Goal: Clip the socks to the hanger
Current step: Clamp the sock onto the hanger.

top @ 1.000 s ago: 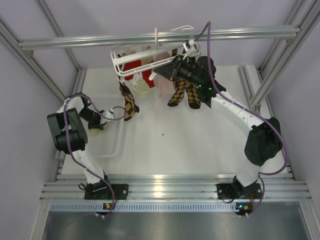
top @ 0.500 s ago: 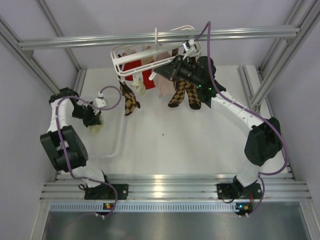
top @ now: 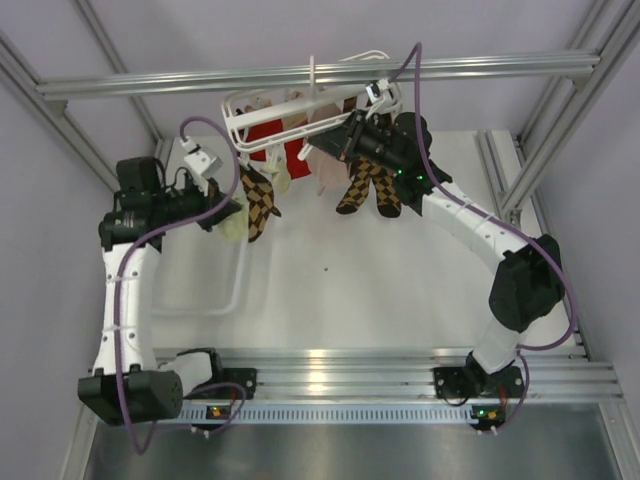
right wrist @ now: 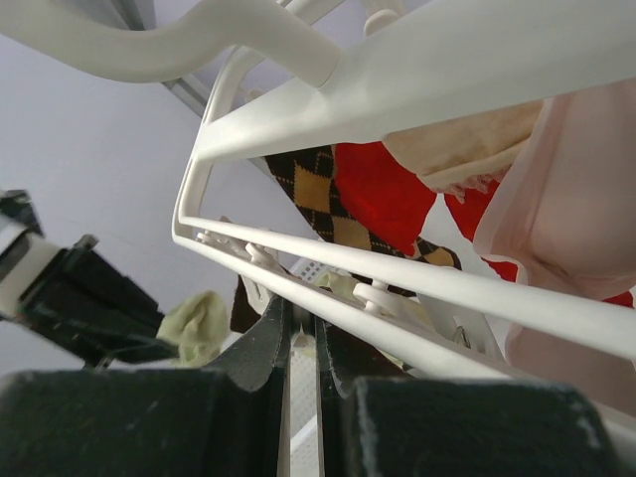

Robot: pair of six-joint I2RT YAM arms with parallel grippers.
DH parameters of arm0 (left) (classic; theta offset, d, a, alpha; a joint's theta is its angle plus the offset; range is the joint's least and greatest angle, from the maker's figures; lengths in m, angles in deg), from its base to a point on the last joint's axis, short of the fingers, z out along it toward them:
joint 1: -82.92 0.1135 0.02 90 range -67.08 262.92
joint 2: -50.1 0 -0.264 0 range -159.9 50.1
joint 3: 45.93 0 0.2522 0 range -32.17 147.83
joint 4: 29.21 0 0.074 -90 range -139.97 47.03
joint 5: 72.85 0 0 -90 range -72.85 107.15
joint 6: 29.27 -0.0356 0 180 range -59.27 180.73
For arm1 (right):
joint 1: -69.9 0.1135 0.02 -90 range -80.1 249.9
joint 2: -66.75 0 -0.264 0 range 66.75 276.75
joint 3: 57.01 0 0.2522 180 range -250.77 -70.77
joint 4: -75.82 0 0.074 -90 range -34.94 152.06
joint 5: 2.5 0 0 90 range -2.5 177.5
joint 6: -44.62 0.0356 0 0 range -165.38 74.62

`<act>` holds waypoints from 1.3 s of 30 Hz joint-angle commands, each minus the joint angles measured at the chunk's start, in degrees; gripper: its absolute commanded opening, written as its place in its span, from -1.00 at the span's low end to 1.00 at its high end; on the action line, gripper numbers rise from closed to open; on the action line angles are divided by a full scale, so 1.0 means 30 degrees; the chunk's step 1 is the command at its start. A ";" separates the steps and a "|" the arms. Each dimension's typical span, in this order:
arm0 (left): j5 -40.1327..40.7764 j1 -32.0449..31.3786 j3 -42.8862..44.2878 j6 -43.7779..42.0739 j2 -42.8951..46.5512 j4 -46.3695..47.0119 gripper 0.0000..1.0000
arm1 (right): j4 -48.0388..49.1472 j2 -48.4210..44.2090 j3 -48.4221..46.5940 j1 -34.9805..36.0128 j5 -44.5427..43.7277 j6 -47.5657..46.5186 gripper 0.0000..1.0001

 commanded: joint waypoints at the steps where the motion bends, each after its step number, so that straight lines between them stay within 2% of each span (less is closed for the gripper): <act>1: 0.0947 -0.3296 -0.1022 0.5481 0.1806 0.5262 -1.00 | -0.0059 0.0111 -0.1115 -0.0381 -0.0455 -0.0223 -1.00; 2: 0.1473 -0.5015 -0.1170 0.6851 0.2014 0.5908 -1.00 | -0.0001 0.0111 -0.1086 -0.0380 -0.0426 -0.0223 -1.00; 6: 0.3524 -0.8161 -0.1639 0.9644 0.1783 0.9916 -1.00 | 0.0117 -0.0094 -0.0881 -0.0380 -0.0367 -0.0252 -1.00; 9: 0.7179 -1.0738 -0.1552 0.9970 0.0761 1.1881 -1.00 | 0.0321 -0.0328 -0.0530 -0.0380 -0.0221 -0.0164 -1.00; 12: 1.1108 -1.2500 -0.0882 1.1167 -0.0382 1.2008 -1.00 | 0.0498 -0.0533 -0.0295 -0.0439 -0.0016 0.0070 -1.00; 17: 1.4156 -1.2679 0.0088 1.5557 -0.2464 1.2359 -1.00 | 0.0907 -0.0797 0.0086 -0.0702 0.0072 0.0538 -1.00; 23: 1.6301 -1.2533 -0.0175 1.7145 -0.2729 1.3852 -1.00 | 0.1201 -0.0973 0.0291 -0.1025 0.0248 0.0686 -1.00; 31: 1.4957 -1.1392 -0.0029 1.8903 -0.2876 1.4322 -1.00 | 0.1260 -0.1383 0.0876 -0.1230 0.0511 0.0276 -1.00; 39: 1.3637 -1.1155 -0.0321 1.9315 -0.2701 1.4850 -1.00 | 0.1318 -0.1384 0.0994 -0.1289 0.0600 0.0187 -1.00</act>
